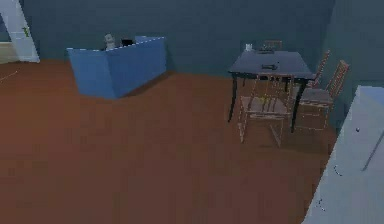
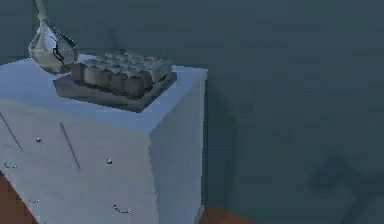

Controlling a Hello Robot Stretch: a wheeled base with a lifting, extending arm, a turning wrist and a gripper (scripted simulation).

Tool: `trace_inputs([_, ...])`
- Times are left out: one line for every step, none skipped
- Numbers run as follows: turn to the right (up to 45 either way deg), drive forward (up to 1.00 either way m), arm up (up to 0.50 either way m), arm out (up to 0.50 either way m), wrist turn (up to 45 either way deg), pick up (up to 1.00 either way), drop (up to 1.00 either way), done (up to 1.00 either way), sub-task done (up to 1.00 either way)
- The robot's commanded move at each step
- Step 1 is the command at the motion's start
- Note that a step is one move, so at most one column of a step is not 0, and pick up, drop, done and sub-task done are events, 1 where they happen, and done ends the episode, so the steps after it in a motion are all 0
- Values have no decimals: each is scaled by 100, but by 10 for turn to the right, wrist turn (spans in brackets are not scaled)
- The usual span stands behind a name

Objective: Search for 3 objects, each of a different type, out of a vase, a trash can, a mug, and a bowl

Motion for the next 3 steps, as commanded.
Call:
trace_inputs([0,100,0,0,0,0,0,0,0])
trace_inputs([-30,0,0,0,0,0,0,0,0])
trace_inputs([0,95,0,0,0,0,0,0,0])
